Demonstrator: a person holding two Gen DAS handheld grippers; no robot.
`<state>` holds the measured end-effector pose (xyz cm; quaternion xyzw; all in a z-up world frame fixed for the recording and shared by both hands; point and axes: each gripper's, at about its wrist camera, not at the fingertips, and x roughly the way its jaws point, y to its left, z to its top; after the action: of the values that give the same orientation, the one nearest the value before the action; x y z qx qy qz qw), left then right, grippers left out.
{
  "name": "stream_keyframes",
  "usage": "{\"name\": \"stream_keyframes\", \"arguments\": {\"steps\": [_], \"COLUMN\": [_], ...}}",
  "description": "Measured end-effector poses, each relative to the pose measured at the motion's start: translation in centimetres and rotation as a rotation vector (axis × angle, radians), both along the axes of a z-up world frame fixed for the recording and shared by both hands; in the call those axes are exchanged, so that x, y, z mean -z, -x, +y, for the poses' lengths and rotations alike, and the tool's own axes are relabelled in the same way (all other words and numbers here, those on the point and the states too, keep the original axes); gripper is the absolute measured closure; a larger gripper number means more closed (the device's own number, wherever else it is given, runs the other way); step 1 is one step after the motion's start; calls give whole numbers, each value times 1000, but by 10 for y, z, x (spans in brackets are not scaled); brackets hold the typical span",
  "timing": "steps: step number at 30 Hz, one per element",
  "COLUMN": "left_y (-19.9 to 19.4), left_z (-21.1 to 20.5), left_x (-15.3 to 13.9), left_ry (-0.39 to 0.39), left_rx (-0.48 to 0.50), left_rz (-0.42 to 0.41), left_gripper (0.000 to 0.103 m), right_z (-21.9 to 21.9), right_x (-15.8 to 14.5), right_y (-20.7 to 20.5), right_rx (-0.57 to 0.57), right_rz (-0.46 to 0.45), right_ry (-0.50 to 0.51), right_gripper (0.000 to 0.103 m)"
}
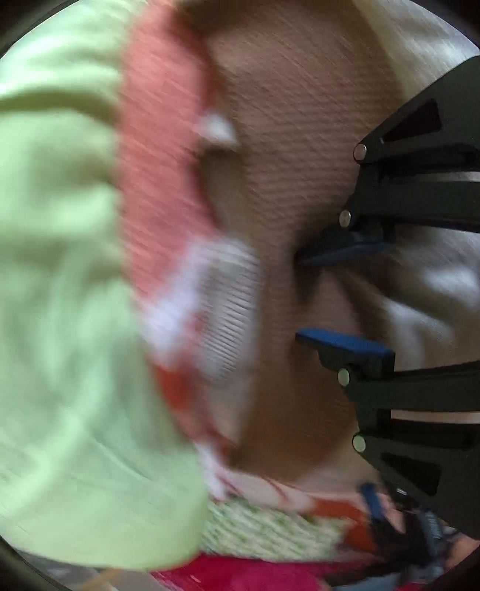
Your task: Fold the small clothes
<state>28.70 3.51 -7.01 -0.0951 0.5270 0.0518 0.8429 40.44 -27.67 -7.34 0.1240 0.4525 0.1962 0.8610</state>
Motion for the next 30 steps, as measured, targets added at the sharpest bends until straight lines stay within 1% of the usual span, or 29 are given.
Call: {"name": "stream_keyframes", "arguments": {"steps": [1, 2, 4, 6, 8, 10, 11, 12, 13, 15, 16, 17, 18, 19, 20, 21, 23, 24, 27, 30], "left_y": [5, 9, 21, 36, 54, 66, 71, 73, 73, 77, 78, 82, 83, 86, 89, 93, 101, 105, 120, 138], "left_z": [7, 12, 22, 27, 17, 6, 1, -3, -3, 1, 4, 7, 9, 12, 15, 17, 21, 24, 33, 40], "left_x": [-4, -8, -11, -14, -19, -17, -14, -12, -6, 6, 13, 16, 18, 16, 12, 8, 3, 2, 1, 5], "left_ry": [-20, -11, 38, 80, 100, 42, -10, -43, -67, -105, -125, -141, -143, -125, -108, -98, -74, -46, 43, 160], "left_rx": [-24, -28, -44, -57, -30, -6, 1, 7, 5, -5, -3, -4, -6, -13, -21, -27, -45, -57, -96, -149], "left_rz": [-7, -13, -18, -14, -21, -12, -1, 17, 39, 75, 97, 113, 123, 121, 113, 108, 116, 122, 146, 170], "left_gripper": [43, 43, 43, 43, 43, 43, 43, 43, 43, 41, 41, 40, 38, 38, 38, 38, 35, 35, 34, 33], "right_z": [-6, -12, -22, -32, -44, -52, -51, -59, -56, -73, -89, -104, -121, -133, -142, -150, -162, -168, -172, -158], "right_x": [-7, -12, -25, -32, -33, -26, -21, -15, -7, 5, 13, 18, 17, 14, 8, 2, -5, -8, -16, -25], "right_y": [3, 8, 28, 50, 79, 106, 114, 129, 135, 151, 158, 162, 168, 173, 178, 183, 190, 194, 202, 211], "right_rx": [24, 30, 16, -13, -36, -55, -60, -57, -42, 40, 96, 136, 169, 206, 264, 306, 349, 366, 370, 351], "right_rz": [-3, -9, -34, -40, -30, 2, 18, 39, 48, 73, 101, 109, 96, 89, 79, 61, 54, 60, 55, 35], "right_ry": [-33, -65, -116, -128, -135, -144, -133, -99, -71, 3, 47, 57, 22, 25, 68, 78, 32, -1, -8, -23], "right_gripper": [65, 65, 63, 59, 58, 57, 57, 57, 57, 56, 57, 60, 63, 63, 61, 61, 59, 58, 56, 53]}}
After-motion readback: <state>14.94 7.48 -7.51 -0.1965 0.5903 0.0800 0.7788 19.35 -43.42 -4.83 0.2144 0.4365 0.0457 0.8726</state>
